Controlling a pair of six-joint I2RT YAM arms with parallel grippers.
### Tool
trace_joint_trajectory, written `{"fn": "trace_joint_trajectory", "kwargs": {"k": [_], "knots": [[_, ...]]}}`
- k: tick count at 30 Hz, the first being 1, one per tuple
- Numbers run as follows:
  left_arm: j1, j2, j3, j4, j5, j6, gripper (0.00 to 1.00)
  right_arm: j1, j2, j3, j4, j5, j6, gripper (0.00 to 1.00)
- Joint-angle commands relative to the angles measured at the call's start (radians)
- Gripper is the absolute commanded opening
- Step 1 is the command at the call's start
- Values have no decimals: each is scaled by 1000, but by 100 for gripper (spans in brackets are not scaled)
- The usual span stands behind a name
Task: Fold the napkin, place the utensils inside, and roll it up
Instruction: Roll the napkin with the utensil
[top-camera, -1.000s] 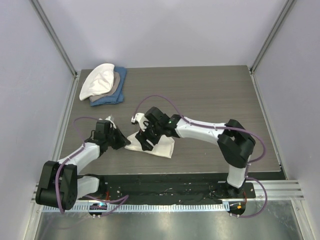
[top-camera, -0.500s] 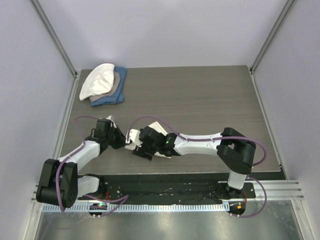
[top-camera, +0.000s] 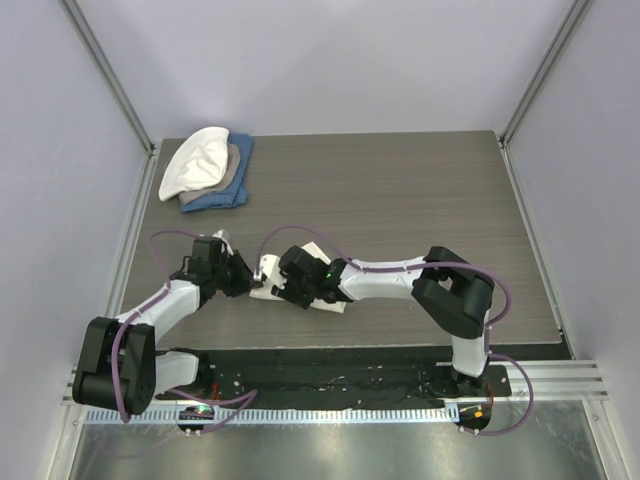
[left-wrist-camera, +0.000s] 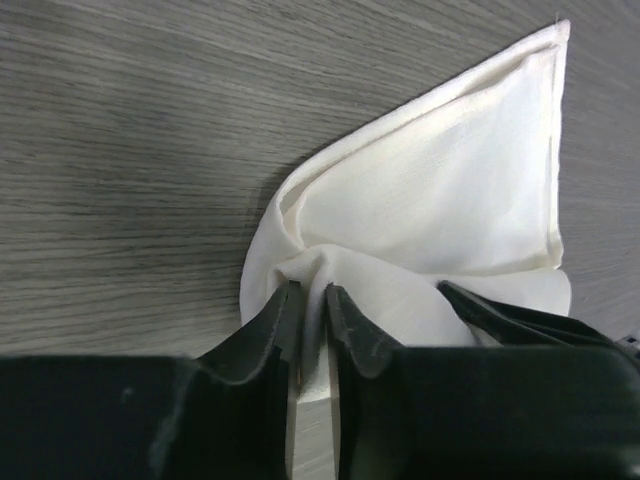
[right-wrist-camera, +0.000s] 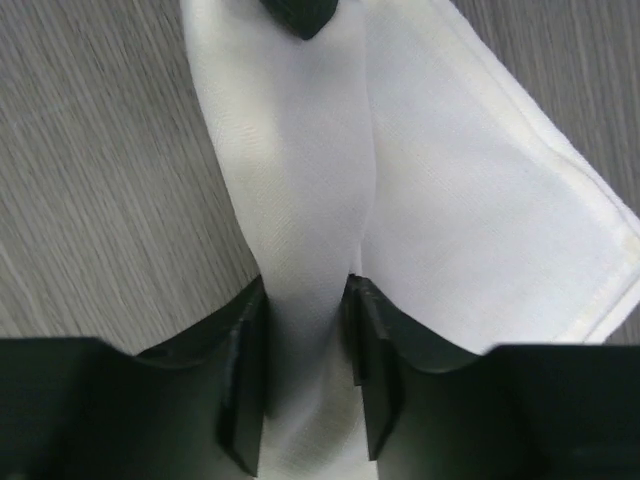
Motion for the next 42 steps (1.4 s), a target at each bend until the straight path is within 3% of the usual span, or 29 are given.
{"fn": "trace_joint_trajectory", "kwargs": {"k": [1, 3, 6, 10, 21, 37, 40, 42], "knots": [[0, -12, 39, -7, -10, 31, 32, -73, 36, 65, -80, -225, 58, 31], [0, -39, 47, -33, -36, 34, 52, -110, 51, 96, -138, -302, 85, 26], [0, -102, 46, -49, -92, 36, 65, -153, 80, 123, -192, -431, 131, 19], [0, -191, 24, -58, -139, 39, 70, -182, 111, 163, -255, -526, 183, 16], [0, -268, -76, 54, -68, 34, 65, -291, 232, 295, -353, -778, 358, 14], [0, -182, -114, 236, -20, 31, 52, -337, 324, 318, -364, -826, 386, 11], [0, -142, -114, 258, -14, 26, 46, -340, 327, 320, -367, -826, 386, 12], [0, -122, -114, 284, -10, 25, 36, -340, 324, 321, -368, -824, 386, 13]]}}
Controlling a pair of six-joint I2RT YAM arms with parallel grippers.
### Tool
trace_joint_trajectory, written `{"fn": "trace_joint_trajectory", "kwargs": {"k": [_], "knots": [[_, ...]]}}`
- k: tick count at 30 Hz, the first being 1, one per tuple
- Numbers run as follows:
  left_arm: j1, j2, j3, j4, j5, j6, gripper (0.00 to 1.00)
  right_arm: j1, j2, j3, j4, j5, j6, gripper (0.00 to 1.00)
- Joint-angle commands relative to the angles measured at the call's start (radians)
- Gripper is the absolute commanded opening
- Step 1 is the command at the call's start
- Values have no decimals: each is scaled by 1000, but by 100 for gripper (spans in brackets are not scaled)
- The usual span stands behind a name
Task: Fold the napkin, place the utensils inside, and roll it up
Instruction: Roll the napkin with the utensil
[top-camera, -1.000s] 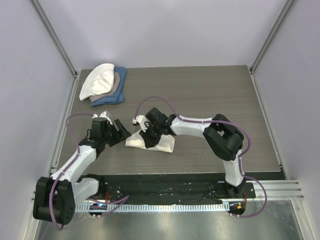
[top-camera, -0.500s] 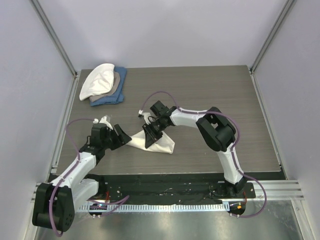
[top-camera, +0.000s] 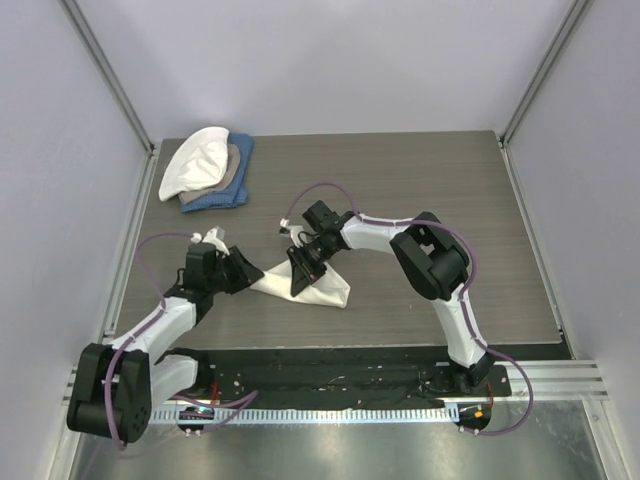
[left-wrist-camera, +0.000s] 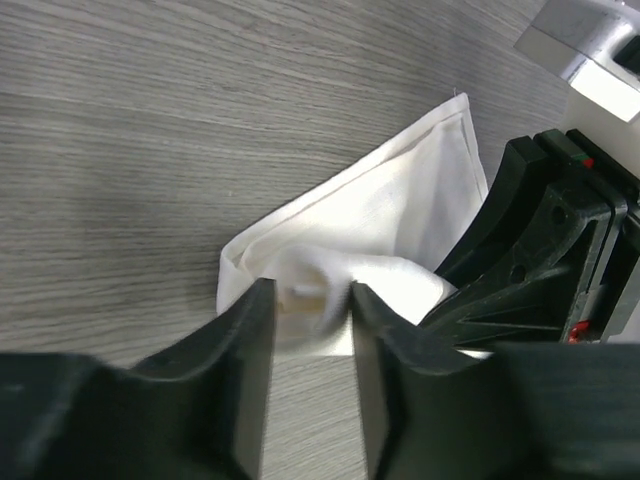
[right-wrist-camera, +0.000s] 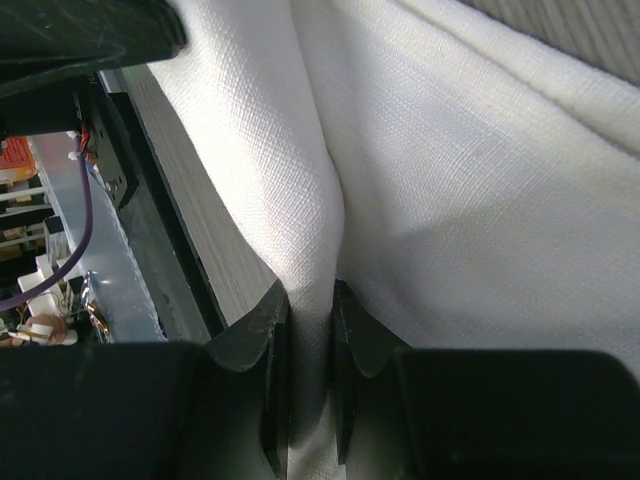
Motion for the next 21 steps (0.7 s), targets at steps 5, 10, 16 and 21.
{"fn": "trace_joint_trajectory", "kwargs": {"k": [5, 10, 16, 21], "knots": [[0, 101, 28, 74, -1, 8, 5, 1, -30, 4, -53, 107, -10, 35], [-2, 148, 74, 24, 7, 9, 0, 5, -193, -7, -52, 253, -18, 53], [-2, 210, 126, -38, 28, 18, 0, 83, -385, -111, 71, 524, -145, 72], [-2, 233, 157, -92, 38, 18, 0, 266, -497, -272, 264, 864, -329, 80]]}}
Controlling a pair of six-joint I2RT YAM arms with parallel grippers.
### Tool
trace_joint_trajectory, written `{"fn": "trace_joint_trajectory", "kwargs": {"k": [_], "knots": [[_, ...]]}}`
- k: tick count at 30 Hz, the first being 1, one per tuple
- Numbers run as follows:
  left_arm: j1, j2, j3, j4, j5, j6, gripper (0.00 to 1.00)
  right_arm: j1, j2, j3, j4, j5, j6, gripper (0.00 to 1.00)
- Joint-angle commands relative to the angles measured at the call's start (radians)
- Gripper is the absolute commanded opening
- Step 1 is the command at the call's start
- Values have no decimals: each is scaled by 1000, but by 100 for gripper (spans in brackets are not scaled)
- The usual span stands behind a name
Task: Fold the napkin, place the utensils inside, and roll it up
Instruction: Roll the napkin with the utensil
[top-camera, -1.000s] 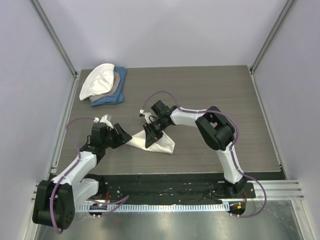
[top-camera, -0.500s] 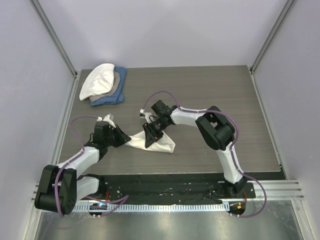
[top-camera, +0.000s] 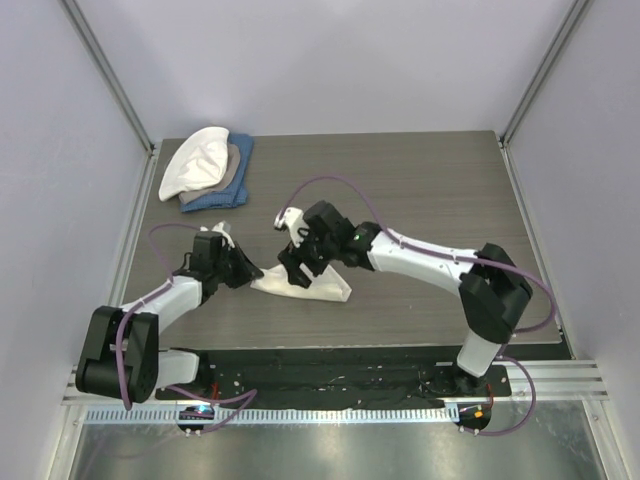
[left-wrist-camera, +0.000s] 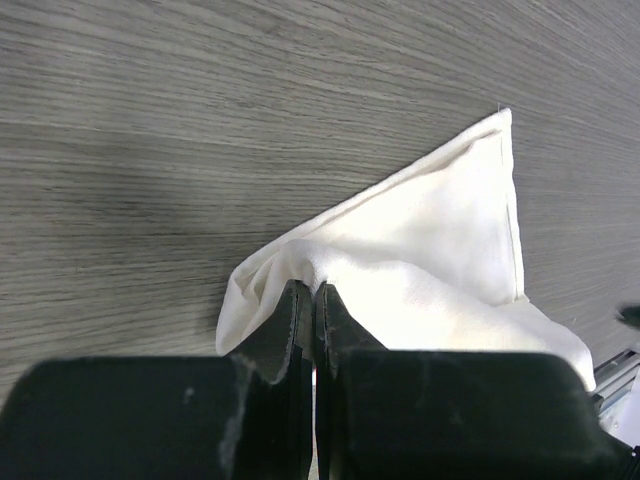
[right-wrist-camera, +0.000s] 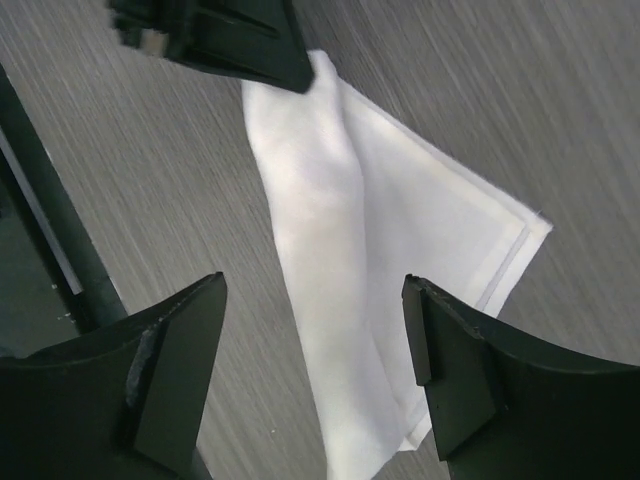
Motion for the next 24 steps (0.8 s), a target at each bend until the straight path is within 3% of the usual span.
{"fn": "trace_joint_trajectory", "kwargs": {"k": [1, 2, 5, 16, 22, 24], "knots": [[0, 20, 50, -74, 11, 19, 0, 168, -70, -120, 209, 397, -204, 80], [-1, 21, 55, -82, 10, 21, 0, 185, -70, -135, 232, 484, -225, 80], [-3, 28, 66, -97, 7, 21, 0, 229, -30, -156, 274, 549, -288, 80], [-1, 46, 80, -107, 14, 22, 0, 263, 82, -166, 306, 534, -384, 80], [-1, 43, 86, -105, 22, 24, 0, 251, 118, -151, 243, 488, -350, 72], [-1, 38, 89, -102, 31, 24, 0, 233, 134, -145, 217, 471, -322, 65]]}}
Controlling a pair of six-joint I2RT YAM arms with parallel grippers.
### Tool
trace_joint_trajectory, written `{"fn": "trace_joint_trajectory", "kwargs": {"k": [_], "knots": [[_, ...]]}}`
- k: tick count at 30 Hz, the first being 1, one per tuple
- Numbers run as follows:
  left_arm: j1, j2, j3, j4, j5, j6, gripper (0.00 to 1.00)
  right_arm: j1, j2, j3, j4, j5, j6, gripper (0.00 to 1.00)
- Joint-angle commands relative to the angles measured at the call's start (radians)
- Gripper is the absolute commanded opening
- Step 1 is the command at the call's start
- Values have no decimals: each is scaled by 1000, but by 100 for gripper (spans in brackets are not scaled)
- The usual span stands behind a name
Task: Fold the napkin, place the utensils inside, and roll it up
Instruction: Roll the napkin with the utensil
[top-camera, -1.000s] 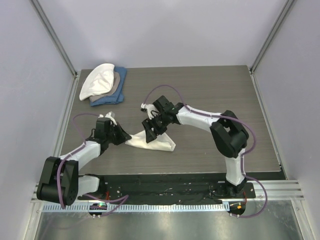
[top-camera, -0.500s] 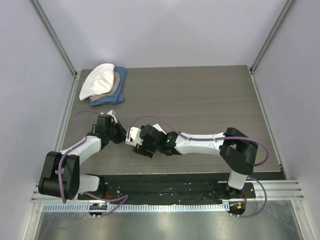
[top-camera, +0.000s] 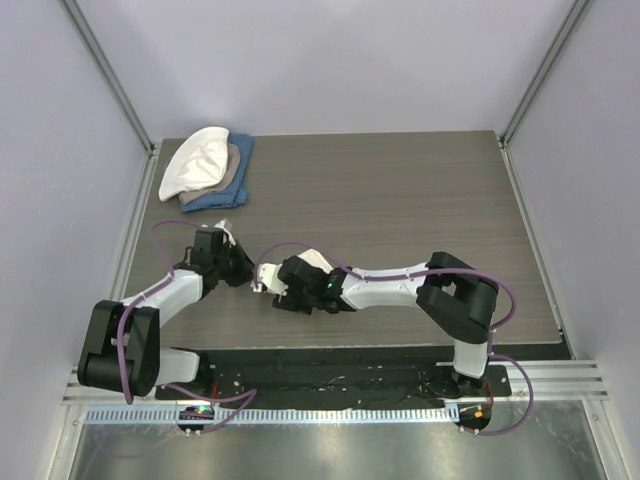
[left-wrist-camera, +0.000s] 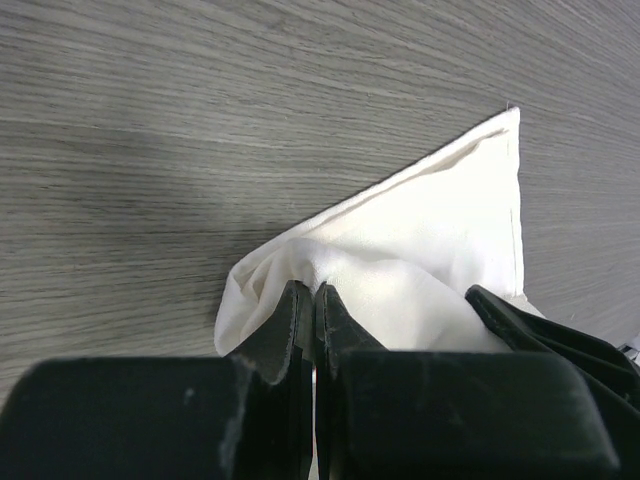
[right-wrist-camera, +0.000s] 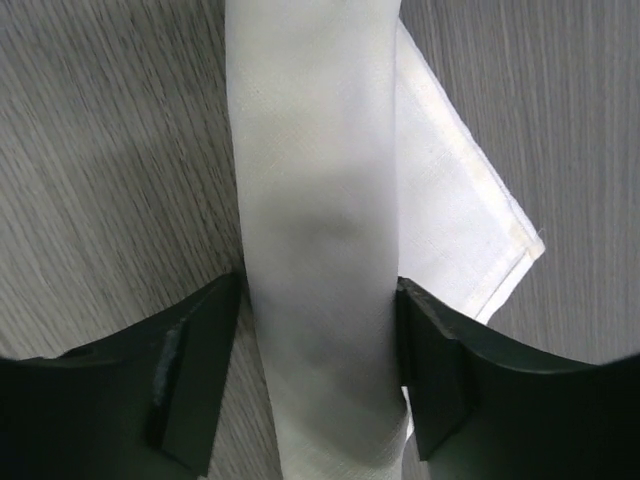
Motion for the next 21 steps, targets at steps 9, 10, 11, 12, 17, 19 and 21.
{"fn": "trace_joint_trajectory", "kwargs": {"k": [9, 10, 11, 12, 17, 19, 21], "knots": [[0, -81, 37, -38, -7, 18, 47, -103, 41, 5, -51, -312, 131, 36], [-1, -93, 39, -47, -25, 19, 52, -120, 38, -1, -49, -342, 156, 33], [-1, -120, 39, -53, -38, 23, 56, -129, 38, -5, -49, -368, 165, 32], [0, -134, 34, -62, -50, 23, 61, -138, 37, -16, -43, -422, 177, 32], [0, -200, 8, -65, -81, 23, 65, -218, 64, -32, -36, -594, 257, 29], [0, -211, -2, -67, -81, 23, 65, -243, 74, -19, -43, -670, 283, 29], [-1, -211, -12, -65, -75, 23, 64, -272, 87, 2, -66, -706, 317, 28]]}}
